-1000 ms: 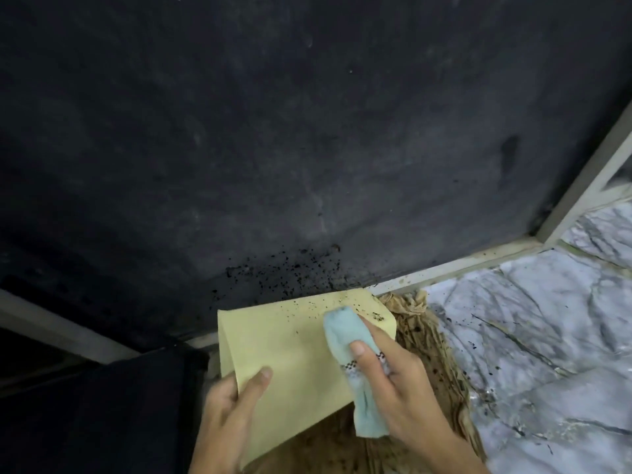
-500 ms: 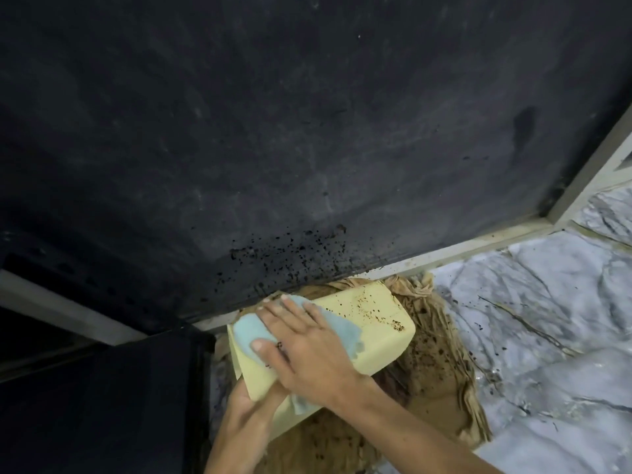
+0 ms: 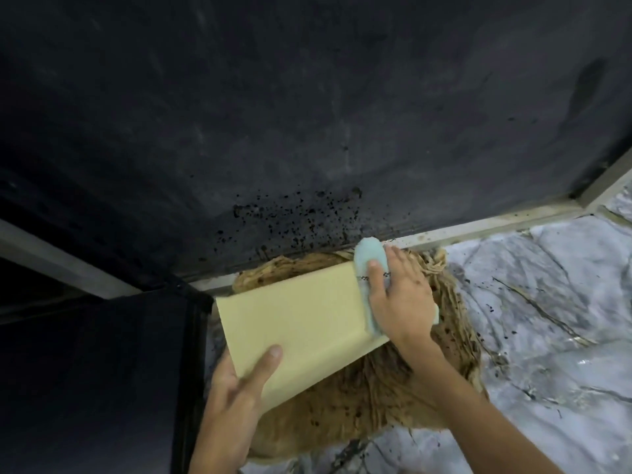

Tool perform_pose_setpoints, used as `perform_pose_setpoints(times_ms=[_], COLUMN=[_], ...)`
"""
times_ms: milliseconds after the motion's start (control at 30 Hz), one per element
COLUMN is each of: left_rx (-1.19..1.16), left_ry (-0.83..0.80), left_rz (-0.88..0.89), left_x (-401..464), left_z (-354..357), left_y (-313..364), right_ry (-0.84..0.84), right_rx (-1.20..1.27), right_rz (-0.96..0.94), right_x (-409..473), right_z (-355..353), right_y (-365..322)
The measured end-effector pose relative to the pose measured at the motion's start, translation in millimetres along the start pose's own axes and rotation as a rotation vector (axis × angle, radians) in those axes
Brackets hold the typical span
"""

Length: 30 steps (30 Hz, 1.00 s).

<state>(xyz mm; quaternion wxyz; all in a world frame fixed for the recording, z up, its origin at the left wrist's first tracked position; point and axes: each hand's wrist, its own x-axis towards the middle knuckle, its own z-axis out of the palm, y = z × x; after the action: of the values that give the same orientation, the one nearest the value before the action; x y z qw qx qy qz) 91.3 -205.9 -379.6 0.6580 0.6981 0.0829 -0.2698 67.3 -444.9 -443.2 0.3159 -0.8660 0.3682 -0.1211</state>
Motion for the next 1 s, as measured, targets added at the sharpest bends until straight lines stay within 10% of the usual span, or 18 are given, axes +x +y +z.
perform_pose_setpoints(times_ms=[333, 500, 800, 1000], left_rx=[0.045, -0.013, -0.010, 0.029], left_ry=[-0.075, 0.005, 0.019, 0.009], left_rz=[0.046, -0.011, -0.075, -0.078], left_x=[1.1, 3.7, 7.9, 12.3], left_z=[14.0, 12.1, 1.9, -0.2], left_y=[15.3, 9.4, 3.3, 6.5], right_ry=[-0.316, -0.252, -0.187, 0.040], right_rx=[0.007, -0.079, 0.460, 0.451], right_rz=[-0.569, -0.226, 0.324, 0.435], right_x=[-36.7, 20.7, 41.8, 13.4], right_z=[11.6, -12.9, -19.8, -13.5], right_y=[-87.5, -8.4, 11.9, 24.5])
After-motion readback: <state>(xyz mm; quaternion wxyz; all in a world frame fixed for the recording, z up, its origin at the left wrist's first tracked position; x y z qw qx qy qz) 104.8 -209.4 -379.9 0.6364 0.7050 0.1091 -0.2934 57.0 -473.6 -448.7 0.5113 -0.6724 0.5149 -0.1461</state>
